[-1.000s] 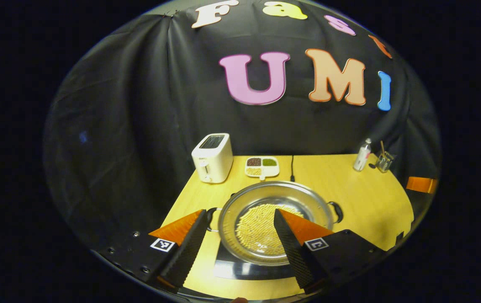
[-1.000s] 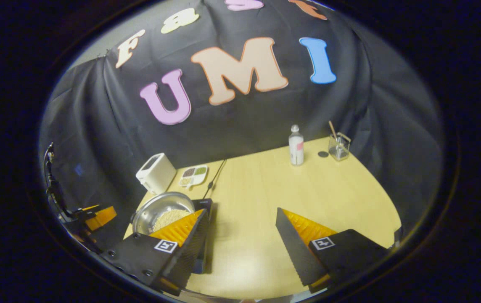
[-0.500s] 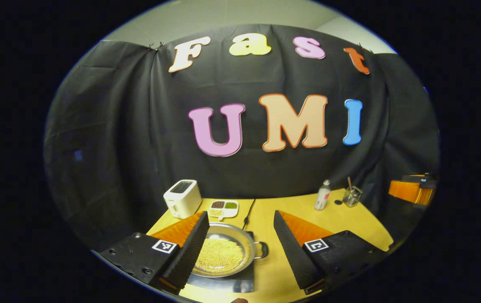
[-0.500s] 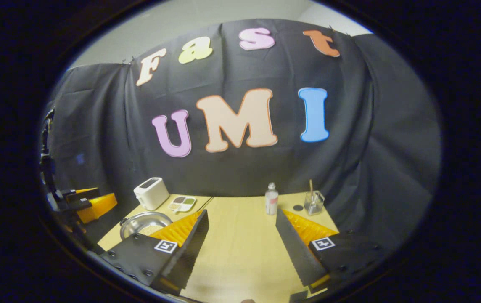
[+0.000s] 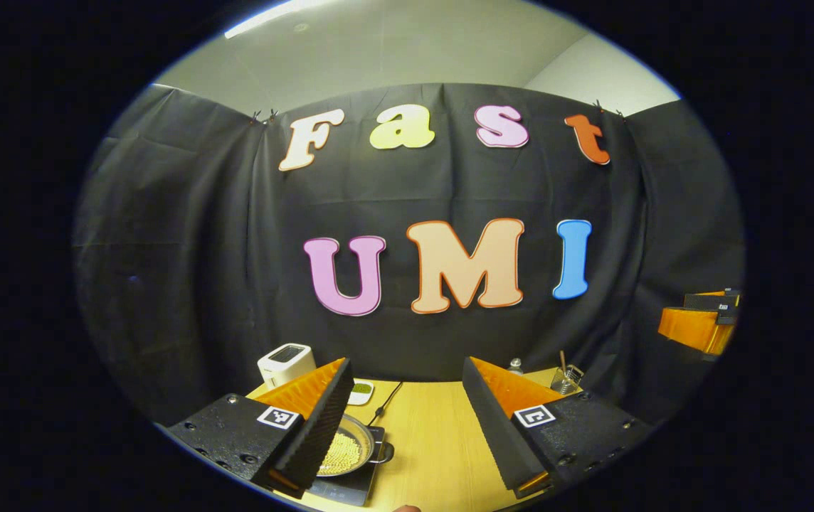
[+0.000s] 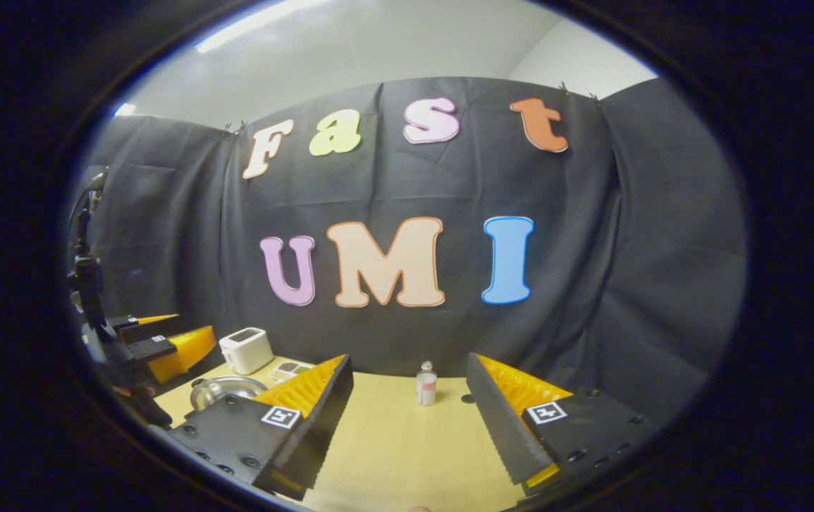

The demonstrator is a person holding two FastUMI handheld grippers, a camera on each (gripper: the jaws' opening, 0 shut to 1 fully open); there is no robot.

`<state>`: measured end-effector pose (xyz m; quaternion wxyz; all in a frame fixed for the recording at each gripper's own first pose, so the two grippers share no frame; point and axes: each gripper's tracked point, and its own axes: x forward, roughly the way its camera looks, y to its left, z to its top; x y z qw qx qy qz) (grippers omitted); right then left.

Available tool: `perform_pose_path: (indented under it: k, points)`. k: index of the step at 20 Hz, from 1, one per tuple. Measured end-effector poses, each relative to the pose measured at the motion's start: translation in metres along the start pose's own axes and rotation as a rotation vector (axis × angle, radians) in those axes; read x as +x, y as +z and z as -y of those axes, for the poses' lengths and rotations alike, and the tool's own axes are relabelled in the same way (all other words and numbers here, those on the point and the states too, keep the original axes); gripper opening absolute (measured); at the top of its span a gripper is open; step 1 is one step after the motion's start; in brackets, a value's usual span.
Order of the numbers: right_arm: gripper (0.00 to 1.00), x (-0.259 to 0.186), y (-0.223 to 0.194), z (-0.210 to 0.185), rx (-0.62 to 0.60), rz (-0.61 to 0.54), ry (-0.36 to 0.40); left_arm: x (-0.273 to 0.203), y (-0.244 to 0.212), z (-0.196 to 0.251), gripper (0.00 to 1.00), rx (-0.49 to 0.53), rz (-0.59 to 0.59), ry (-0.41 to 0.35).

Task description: First push the handle of the pot to place it horizontally, then grasp the pot with both hands and set it on the induction cooktop.

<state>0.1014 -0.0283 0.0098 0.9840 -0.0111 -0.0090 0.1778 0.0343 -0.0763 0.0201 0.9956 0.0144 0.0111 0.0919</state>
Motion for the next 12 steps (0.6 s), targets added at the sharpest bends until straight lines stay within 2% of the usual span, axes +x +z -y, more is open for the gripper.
perform_pose_path:
  k: [5, 6, 12]
  points:
    - [0.99, -0.016, 0.007, 0.026, -0.011, 0.025, -0.058, -0.001, 0.0, 0.019, 0.94, 0.02, 0.026, -0.007]
    - [0.93, -0.019, 0.003, 0.03, -0.011, 0.018, -0.064, -0.001, -0.002, 0.021, 0.94, 0.027, 0.022, -0.005]
    - [0.93, -0.02, -0.002, 0.044, 0.023, 0.019, -0.082, 0.001, -0.016, 0.037, 0.94, -0.002, -0.005, -0.028]
